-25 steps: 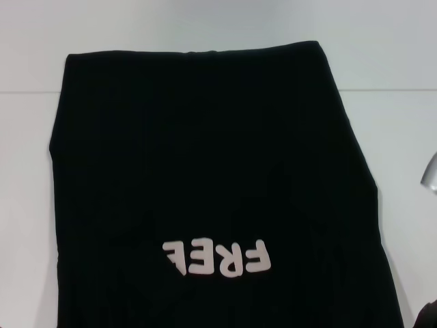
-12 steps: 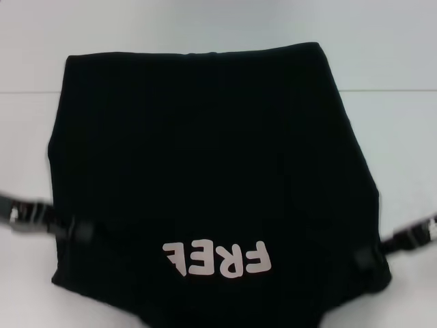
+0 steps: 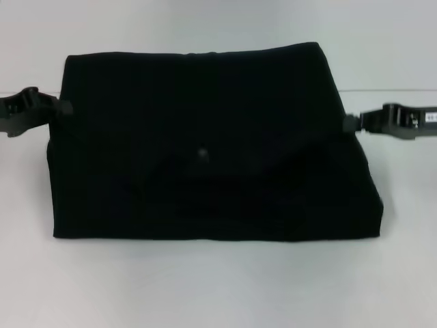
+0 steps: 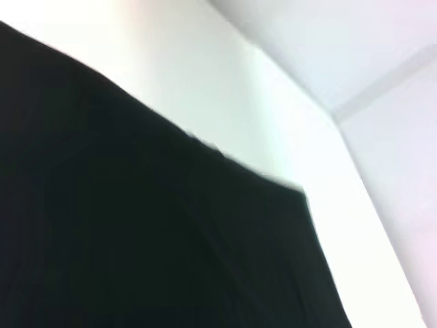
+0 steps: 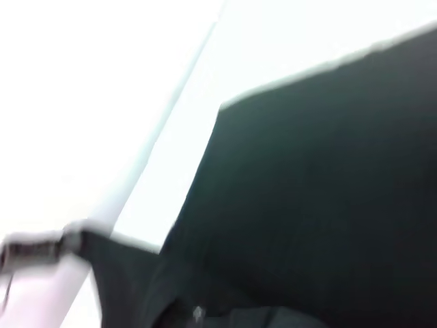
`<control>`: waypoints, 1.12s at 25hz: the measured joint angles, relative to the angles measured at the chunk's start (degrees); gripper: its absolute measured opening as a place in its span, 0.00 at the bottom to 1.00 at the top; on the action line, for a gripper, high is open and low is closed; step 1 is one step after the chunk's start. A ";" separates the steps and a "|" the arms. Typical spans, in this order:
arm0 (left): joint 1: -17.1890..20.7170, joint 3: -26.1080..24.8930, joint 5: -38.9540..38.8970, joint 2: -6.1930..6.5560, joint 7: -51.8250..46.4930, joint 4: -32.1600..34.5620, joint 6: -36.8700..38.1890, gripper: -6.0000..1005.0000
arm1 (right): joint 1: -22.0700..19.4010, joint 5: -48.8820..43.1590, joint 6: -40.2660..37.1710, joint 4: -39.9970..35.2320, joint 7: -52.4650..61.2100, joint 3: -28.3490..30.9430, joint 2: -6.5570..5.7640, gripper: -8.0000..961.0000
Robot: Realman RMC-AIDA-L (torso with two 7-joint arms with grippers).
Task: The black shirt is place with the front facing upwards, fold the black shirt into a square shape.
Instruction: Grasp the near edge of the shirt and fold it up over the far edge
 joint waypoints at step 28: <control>-2.82 3.84 -7.61 -10.34 9.54 -1.70 -31.84 0.07 | 0.67 11.64 34.14 2.98 -15.96 -5.90 8.16 0.13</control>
